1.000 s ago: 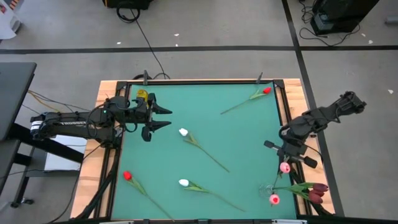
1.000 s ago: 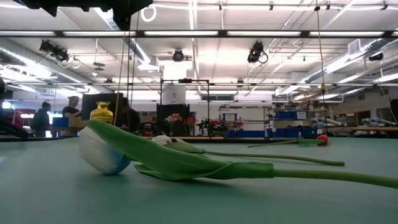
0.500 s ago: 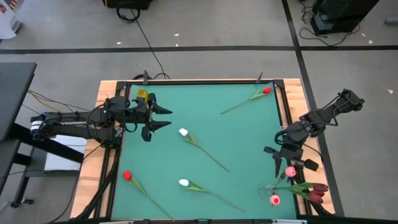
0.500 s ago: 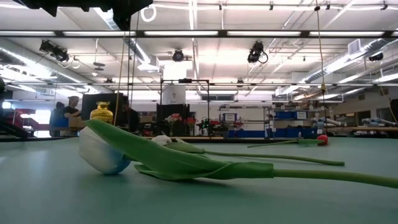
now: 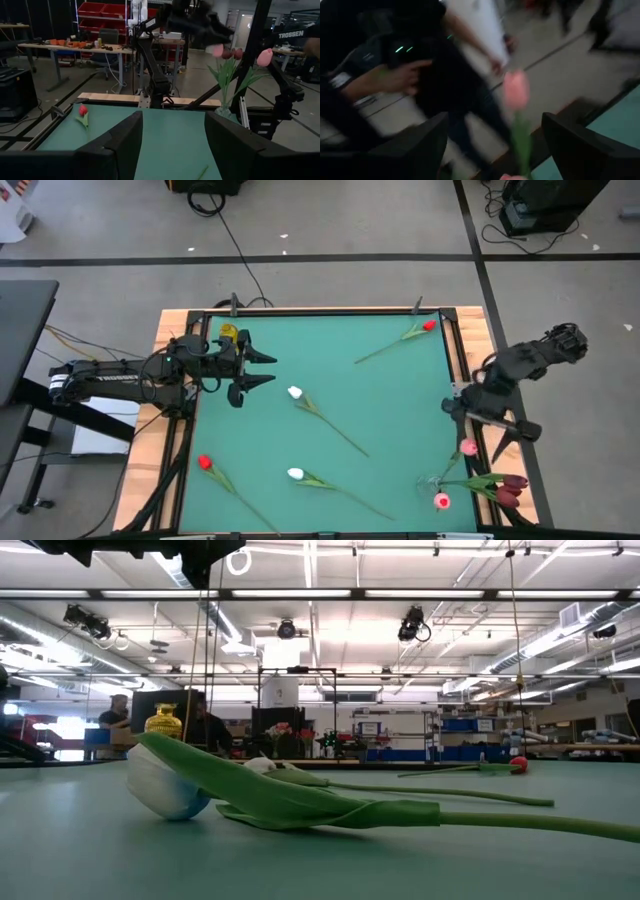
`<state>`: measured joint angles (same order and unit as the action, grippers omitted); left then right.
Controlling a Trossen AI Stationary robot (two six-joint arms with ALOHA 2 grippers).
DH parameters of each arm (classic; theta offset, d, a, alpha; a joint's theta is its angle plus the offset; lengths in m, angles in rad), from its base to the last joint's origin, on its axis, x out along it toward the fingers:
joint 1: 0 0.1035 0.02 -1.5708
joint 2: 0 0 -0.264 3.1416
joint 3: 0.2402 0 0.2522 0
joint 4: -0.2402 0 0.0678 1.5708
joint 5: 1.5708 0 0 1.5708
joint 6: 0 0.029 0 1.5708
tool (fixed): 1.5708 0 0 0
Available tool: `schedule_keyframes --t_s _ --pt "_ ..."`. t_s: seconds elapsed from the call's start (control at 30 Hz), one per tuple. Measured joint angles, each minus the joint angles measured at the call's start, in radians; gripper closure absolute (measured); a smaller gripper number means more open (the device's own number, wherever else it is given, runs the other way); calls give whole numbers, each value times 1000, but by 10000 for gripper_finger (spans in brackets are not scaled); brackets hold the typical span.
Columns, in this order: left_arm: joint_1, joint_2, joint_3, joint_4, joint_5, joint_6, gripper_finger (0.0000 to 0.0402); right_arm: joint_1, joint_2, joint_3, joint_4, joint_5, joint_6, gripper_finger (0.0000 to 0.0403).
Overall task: Sort flowers into vase by color
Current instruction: Put the top white tulip into the yellow vase
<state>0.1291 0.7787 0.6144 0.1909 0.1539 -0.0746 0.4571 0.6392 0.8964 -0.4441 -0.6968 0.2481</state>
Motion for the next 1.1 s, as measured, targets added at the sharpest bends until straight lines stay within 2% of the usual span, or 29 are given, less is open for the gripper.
schedule_keyframes --t_s 0.1,0.33,0.43,0.5,0.6,0.8,0.97,1.1 --pt "0 0 0 0 0 0 182 -16 0 30 64 141 -39 82" --pt "0 0 0 0 0 0 182 -68 25 69 222 604 -136 84" --pt "0 0 0 0 0 0 182 -111 68 69 279 787 -116 85" --pt "0 0 0 0 0 0 182 -148 105 69 297 865 -62 85" --pt "0 0 0 0 0 0 182 -221 176 69 298 893 48 85" --pt "0 0 0 0 0 0 182 -381 362 68 296 802 219 86" --pt "5 0 0 26 -11 128 182 -496 538 68 297 750 192 102" --pt "4 0 0 31 -21 138 182 -543 689 67 333 747 155 124"
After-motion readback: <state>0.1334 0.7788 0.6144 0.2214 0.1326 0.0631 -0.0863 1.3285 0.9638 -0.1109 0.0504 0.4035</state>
